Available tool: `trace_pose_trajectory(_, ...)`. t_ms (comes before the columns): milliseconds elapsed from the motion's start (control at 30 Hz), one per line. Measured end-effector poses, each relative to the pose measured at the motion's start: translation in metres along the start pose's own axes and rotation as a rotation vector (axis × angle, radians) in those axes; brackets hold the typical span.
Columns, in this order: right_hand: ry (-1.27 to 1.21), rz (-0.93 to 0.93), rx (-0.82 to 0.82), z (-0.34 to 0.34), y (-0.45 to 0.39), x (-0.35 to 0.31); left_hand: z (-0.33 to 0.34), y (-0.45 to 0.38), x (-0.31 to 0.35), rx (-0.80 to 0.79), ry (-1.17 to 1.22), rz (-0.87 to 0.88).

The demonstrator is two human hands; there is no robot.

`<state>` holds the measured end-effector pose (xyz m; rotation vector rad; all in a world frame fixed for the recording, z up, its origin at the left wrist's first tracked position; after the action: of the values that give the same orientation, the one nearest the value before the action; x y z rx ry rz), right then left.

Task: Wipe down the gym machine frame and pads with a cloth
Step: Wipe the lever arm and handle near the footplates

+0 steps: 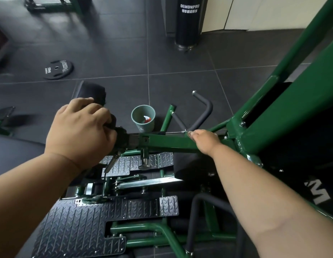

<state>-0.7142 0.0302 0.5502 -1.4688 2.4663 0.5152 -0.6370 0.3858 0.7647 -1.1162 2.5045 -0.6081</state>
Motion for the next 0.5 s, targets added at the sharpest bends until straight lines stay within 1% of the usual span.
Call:
trace_pose_trajectory(100, 0.190, -0.085, -0.081, -0.011, -0.001, 0.036, 0.001, 0.001, 0.002, 0.008, -0.024, 0.035)
trace_pose_trajectory(133, 0.248, -0.071, -0.084, -0.016, 0.001, 0.051, 0.002, 0.001, 0.003, 0.008, -0.033, 0.047)
trace_pose_trajectory(233, 0.344, -0.019, -0.016, -0.019, 0.008, 0.080, 0.002, 0.003, 0.006, 0.007, -0.054, 0.088)
trace_pose_trajectory(300, 0.310, 0.036, 0.092, -0.010, 0.016, 0.089, 0.001, 0.003, 0.008, 0.001, -0.060, 0.121)
trace_pose_trajectory(367, 0.133, 0.165, 0.221, 0.001, 0.029, 0.090, 0.001, 0.003, 0.009, 0.001, -0.062, 0.130)
trace_pose_trajectory(433, 0.021, 0.237, 0.333, 0.013, 0.041, 0.086, 0.001, 0.004, 0.008, 0.002, -0.065, 0.114)
trace_pose_trajectory(500, 0.000, 0.266, 0.371, 0.022, 0.050, 0.080, 0.001, 0.003, 0.008, -0.011, -0.071, 0.094)
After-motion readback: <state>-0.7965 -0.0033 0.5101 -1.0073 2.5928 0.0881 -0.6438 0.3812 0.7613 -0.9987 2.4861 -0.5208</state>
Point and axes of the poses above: each hand's wrist, its own y-axis away from the middle knuckle, its own z-axis out of the palm, x = y × z, the point moved 2 cm from there along -y, towards the middle knuckle, and after that the axes turned 11 degrees about x, right-handed, at the moved point
